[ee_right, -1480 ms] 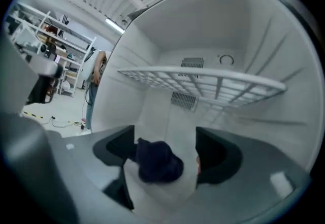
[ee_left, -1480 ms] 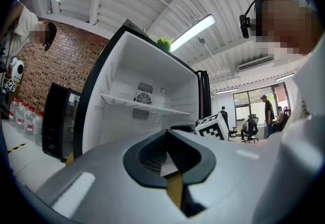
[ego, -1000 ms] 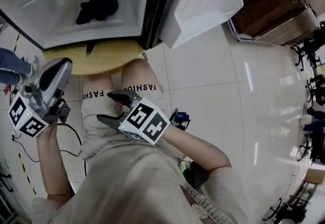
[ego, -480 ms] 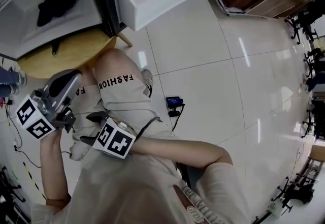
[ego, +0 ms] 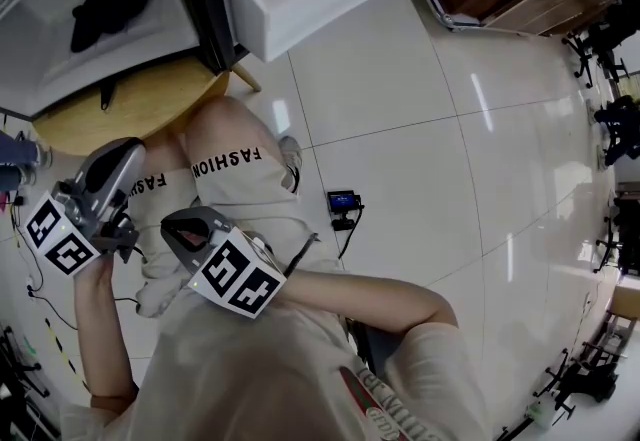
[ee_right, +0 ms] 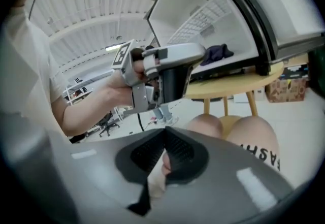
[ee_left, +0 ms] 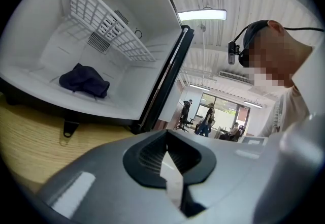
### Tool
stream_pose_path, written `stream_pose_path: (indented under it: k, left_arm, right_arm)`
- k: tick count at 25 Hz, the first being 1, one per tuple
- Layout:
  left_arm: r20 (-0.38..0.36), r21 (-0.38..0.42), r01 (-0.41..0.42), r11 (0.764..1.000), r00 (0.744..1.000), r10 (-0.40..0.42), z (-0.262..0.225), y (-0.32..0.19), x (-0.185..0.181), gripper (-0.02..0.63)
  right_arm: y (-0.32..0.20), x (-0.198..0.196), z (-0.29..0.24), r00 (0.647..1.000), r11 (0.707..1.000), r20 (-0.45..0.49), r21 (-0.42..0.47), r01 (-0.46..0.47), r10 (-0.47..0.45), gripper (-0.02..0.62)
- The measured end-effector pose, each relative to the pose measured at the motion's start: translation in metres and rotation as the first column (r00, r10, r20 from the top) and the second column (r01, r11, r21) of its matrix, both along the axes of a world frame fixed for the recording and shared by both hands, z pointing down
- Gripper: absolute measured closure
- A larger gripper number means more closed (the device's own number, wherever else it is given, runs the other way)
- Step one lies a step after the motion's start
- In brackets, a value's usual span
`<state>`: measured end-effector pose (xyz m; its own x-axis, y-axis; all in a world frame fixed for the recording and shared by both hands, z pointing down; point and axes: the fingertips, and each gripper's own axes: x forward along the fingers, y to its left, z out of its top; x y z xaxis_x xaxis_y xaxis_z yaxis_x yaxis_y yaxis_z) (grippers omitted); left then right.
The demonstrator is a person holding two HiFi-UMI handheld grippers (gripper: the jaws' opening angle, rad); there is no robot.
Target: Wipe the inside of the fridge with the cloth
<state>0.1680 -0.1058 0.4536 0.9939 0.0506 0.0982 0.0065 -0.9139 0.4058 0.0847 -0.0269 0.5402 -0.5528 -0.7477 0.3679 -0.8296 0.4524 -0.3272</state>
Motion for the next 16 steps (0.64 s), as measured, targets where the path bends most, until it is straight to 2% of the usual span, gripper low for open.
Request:
stream_pose_path:
  k: [7, 16]
  left_arm:
    - [0.005, 0.0, -0.001, 1.0, 1.0, 0.001, 0.004, 0.002, 0.0, 0.601]
    - [0.028, -0.014, -0.025, 1.0, 0.999, 0.026, 0.016, 0.012, 0.014, 0.604]
  right_arm:
    - [-0.005, 0.011, -0.006, 0.998, 0.998, -0.045, 0.046, -0.037, 0.039, 0.595]
    - [-0.002, 0.014, 0.008, 0.997, 1.0, -0.077, -0.001, -0.007, 0.007, 0.595]
